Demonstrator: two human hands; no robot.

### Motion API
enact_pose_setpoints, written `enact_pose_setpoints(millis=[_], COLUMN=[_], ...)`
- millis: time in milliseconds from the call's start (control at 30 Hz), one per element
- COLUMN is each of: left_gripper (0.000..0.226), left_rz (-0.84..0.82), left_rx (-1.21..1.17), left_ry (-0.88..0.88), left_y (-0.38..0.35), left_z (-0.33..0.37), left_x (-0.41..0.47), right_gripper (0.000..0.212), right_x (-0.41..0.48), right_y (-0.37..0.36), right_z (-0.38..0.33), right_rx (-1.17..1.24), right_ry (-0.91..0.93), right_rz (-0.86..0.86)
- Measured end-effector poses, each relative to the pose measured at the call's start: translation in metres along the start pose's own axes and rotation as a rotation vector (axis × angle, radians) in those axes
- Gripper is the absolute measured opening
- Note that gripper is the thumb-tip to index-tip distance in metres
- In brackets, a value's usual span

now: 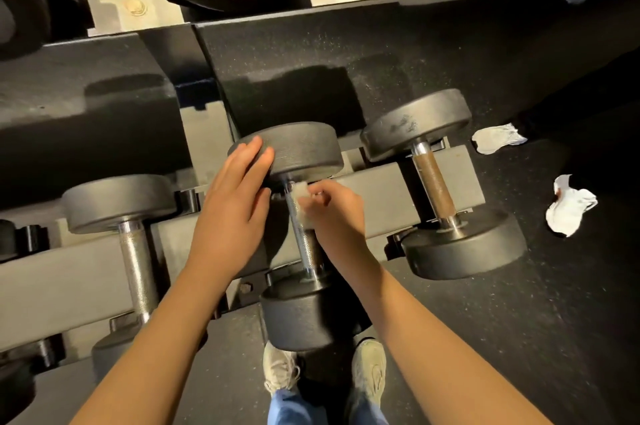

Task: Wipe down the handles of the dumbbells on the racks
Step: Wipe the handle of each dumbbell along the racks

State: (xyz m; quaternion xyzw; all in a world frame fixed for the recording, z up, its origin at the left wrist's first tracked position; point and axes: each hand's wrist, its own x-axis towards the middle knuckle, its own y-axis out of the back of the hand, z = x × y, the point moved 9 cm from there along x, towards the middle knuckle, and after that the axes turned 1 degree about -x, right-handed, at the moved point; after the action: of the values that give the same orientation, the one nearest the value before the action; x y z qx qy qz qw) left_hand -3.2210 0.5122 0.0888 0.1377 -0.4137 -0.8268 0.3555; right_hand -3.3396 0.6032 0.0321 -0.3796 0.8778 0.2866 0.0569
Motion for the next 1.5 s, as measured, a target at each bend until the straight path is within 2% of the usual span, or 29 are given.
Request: enact_pose_setpoints(millis=[133,300,400,533,633,800,867,967,1167,1233,1400,1500], left_gripper=[0.059,0.061,0.064,0.064,0.058,0.057,0.059,0.062,0.062,0.062,0.062,0.063], left_rz=[-0.018,-0.029,-0.037,-0.037,-0.007,0.021,0.015,-0.007,-0.047,-0.049,-0.047,-0.038], left_rx=[0.01,0.014,0.0,0.03,0.049,0.018,0.007,-0.006,-0.001,-0.016,-0.076,-0.097], left_ry=[-0.026,-0.052,-0.066,-0.066,-0.085,-0.054,-0.048,-0.038,-0.014,-0.005,0.031,0.052], left_y=[-0.001,-0.001,0.0,-0.001,0.0,0.0,-0.001,-0.002,-0.004,-0.005,-0.006,-0.007], left_z=[-0.005,-0.009,-0.008,-0.01,-0.011,-0.013,-0.013,-0.01,-0.011,-0.011,-0.009,-0.008], left_x=[-0.002,-0.002,-0.003,-0.002,-0.002,-0.004,-0.006,-0.008,-0.009,-0.01,-0.015,-0.017], right_gripper=[0.015,0.031,0.029,0.024,0.018,0.038,0.035,0.029,0.015,0.017,0.026,0.02], right_x=[0.013,-0.005,-0.007,0.01,0.016,-0.01,-0.015,-0.005,0.016,0.008,-0.024,-0.018], right_y=[-0.003,0.0,0.0,0.0,-0.001,0.0,0.0,0.0,-0.003,-0.002,0.002,0.004], right_z=[-0.006,0.034,0.036,0.002,0.002,0.03,0.033,0.014,-0.004,0.011,0.042,0.027], right_rx=[-0.002,-0.068,-0.115,-0.106,-0.063,-0.039,-0.101,-0.159,-0.06,-0.091,-0.246,-0.307], right_ry=[0.017,-0.032,-0.027,0.103,0.075,-0.001,-0.016,0.071,0.093,0.052,-0.035,0.039], right_rz=[0.02,-0.077,-0.087,-0.016,0.014,-0.093,-0.13,-0.096,0.03,-0.011,-0.24,-0.188])
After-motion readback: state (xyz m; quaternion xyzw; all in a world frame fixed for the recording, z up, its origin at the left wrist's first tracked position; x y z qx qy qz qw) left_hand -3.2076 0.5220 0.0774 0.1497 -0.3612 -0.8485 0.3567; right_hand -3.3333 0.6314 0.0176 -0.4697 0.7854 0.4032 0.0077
